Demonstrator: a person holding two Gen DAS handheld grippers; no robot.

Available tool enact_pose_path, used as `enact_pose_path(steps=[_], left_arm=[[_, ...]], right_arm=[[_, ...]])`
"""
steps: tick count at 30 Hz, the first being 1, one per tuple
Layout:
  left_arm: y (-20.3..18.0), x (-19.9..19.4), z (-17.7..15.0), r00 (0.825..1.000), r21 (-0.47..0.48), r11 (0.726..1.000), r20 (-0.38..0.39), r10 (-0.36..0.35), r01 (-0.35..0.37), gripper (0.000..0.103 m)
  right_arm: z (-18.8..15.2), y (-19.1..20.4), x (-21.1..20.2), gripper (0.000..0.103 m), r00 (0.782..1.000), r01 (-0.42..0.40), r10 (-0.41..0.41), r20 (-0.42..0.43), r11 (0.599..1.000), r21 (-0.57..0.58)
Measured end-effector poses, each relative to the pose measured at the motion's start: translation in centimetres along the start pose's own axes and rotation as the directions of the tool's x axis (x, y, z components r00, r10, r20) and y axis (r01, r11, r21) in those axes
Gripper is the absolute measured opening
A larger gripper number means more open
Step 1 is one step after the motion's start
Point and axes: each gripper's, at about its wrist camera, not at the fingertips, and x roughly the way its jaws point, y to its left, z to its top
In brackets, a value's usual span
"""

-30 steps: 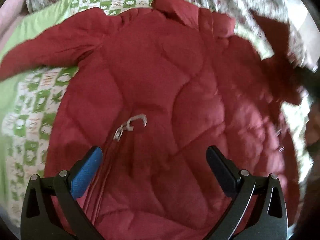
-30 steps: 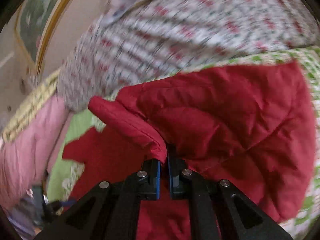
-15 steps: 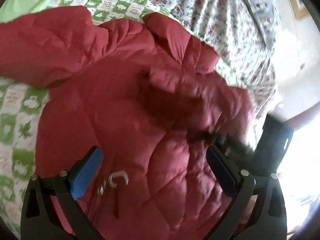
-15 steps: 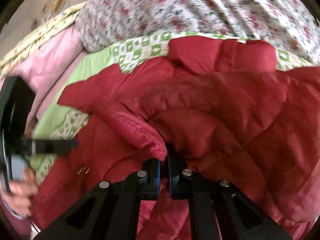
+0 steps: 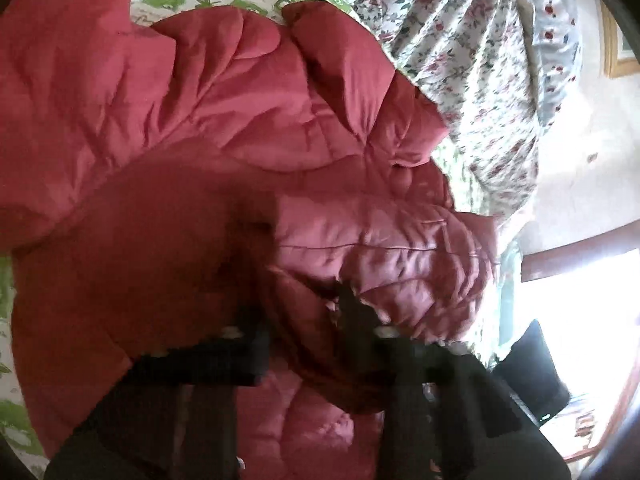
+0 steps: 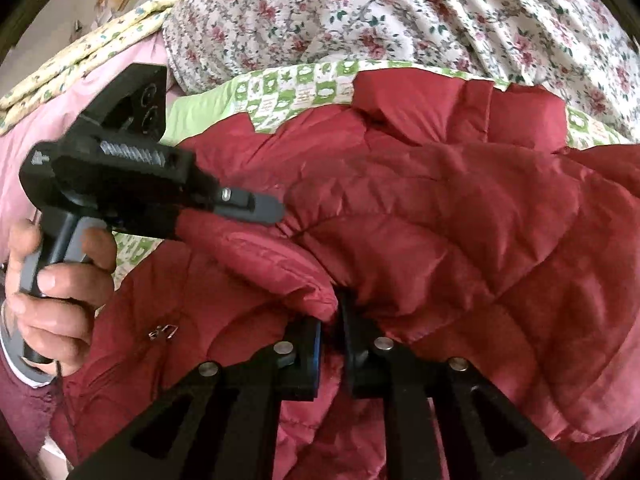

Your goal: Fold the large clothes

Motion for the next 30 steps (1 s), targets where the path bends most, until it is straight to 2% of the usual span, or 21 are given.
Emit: enact_pose_path(steps=[3, 5, 7, 9, 13, 16, 19, 22, 23, 24, 25, 27, 28, 30], left_arm=[[-0.3, -0.6, -0.1, 1.0, 0.039, 0.999, 0.01, -0.005, 0.005, 0.017], [-1.1, -1.5, -0.2, 0.998, 0.1, 0.994, 0.039, 0.045, -0.049, 0.017], [-1.8, -2.5, -0.2, 0.991, 0.167, 0.979, 0.079, 0.105, -0.117, 0.017], [-2.4, -3.8, 0.0, 0.976, 0.235, 0.951, 0.134, 0.173, -0.2, 0.017], [-3.4, -4.9, 0.4, 0.913, 0.343, 0.853, 0.252, 0.32, -0.394, 0.017], [-3.0, -3.8, 0.6, 0.89, 0.363, 0.816, 0.26, 0.375, -0.45, 0.017], [-2.8, -2.6, 0.3, 0.855, 0.364, 0.776, 0.278, 0.438, -0.515, 0.025], [-2.8, -3.2, 0.0, 0.82, 0.323, 0.758, 0.311, 0.48, -0.566, 0.035], [-2.9, -4.0, -0.2, 0.797, 0.3, 0.746, 0.342, 0.497, -0.594, 0.035], [-3.0, -4.9, -0.6, 0.785, 0.284, 0.744, 0.368, 0.499, -0.605, 0.035], [-3.1, -5.7, -0.8, 0.783, 0.271, 0.75, 0.384, 0.49, -0.603, 0.035], [-3.8, -7.5, -1.5, 0.797, 0.252, 0.786, 0.413, 0.44, -0.564, 0.035], [-4.2, -8.2, -2.0, 0.826, 0.268, 0.817, 0.415, 0.381, -0.511, 0.035], [-5.1, -7.9, -2.6, 0.86, 0.299, 0.841, 0.397, 0.32, -0.451, 0.035]], right_arm=[[-0.3, -0.8, -1.1, 0.016, 0.998, -0.055, 0.055, -0.002, 0.997, 0.045], [-0.7, -1.4, -2.2, 0.031, 0.998, -0.069, 0.069, -0.008, 0.995, 0.077], [-1.1, -2.2, -4.0, 0.043, 0.997, -0.072, 0.069, 0.028, 0.992, 0.108], [-1.1, -3.3, -5.8, 0.044, 0.997, -0.032, 0.022, 0.075, 0.991, 0.127], [-0.6, -7.4, -9.6, 0.046, 0.979, 0.077, -0.114, 0.169, 0.974, 0.215], [0.5, -10.6, -10.0, 0.048, 0.962, 0.169, -0.217, 0.167, 0.951, 0.259], [0.5, -12.9, -8.7, 0.048, 0.961, 0.229, -0.263, 0.086, 0.93, 0.286], [-0.4, -14.1, -6.1, 0.048, 0.967, 0.249, -0.256, -0.011, 0.924, 0.289], [-0.9, -14.3, -5.7, 0.048, 0.965, 0.256, -0.259, -0.027, 0.923, 0.286], [-1.2, -14.3, -5.2, 0.048, 0.963, 0.267, -0.266, -0.041, 0.922, 0.281], [-1.5, -14.3, -4.8, 0.048, 0.962, 0.272, -0.27, -0.048, 0.921, 0.28], [-1.8, -14.3, -4.5, 0.048, 0.96, 0.279, -0.276, -0.049, 0.917, 0.285], [-1.8, -14.3, -4.3, 0.048, 0.958, 0.286, -0.283, -0.053, 0.915, 0.285], [-1.6, -13.9, -3.6, 0.048, 0.952, 0.306, -0.3, -0.066, 0.913, 0.27]])
